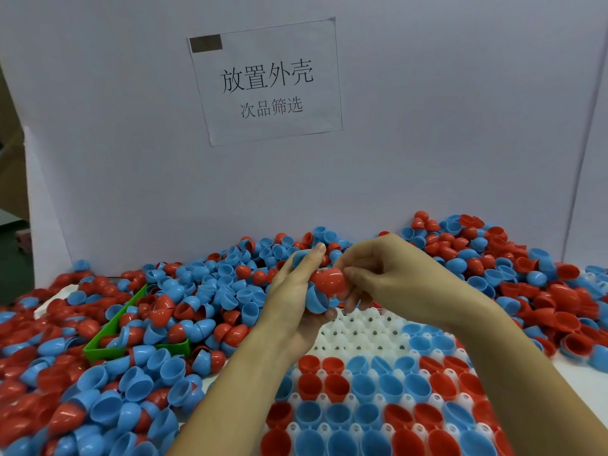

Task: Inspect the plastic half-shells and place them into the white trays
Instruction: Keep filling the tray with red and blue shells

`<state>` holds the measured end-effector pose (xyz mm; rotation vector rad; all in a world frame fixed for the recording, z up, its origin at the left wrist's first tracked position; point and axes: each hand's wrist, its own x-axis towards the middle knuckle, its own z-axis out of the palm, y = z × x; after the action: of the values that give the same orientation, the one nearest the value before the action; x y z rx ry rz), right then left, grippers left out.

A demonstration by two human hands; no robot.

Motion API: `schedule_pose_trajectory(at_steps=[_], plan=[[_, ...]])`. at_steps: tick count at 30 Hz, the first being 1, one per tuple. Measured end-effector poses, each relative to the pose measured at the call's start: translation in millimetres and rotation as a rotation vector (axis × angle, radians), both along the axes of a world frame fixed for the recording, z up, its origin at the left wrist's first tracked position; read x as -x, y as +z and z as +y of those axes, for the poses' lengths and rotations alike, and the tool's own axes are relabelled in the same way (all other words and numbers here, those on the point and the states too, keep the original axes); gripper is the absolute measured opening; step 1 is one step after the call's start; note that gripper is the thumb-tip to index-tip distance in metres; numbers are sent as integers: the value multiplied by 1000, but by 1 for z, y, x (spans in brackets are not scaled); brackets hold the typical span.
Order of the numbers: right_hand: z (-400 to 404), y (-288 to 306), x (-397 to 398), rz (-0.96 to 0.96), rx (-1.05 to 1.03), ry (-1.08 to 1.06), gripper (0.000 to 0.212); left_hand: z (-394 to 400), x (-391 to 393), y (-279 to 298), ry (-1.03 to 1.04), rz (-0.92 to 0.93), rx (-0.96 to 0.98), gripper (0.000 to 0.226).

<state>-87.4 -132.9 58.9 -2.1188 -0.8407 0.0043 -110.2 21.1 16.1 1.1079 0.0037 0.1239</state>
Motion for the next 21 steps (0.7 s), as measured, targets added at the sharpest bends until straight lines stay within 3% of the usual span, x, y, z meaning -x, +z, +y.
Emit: schedule_pose_trajectory(at_steps=[7, 16, 19, 21], plan=[[2, -1, 3, -44, 75, 53, 11, -2, 4, 3, -144, -69, -96, 14], [-13, 7, 2, 58, -65, 12, 15, 2, -1, 1, -127, -48, -78, 28], [-26, 10, 0, 76, -152, -63, 24, 6, -1, 1, -107, -26, -45, 23], [-34, 8, -8, 11, -76, -160, 16, 10, -2, 1, -63, -9, -58, 15]])
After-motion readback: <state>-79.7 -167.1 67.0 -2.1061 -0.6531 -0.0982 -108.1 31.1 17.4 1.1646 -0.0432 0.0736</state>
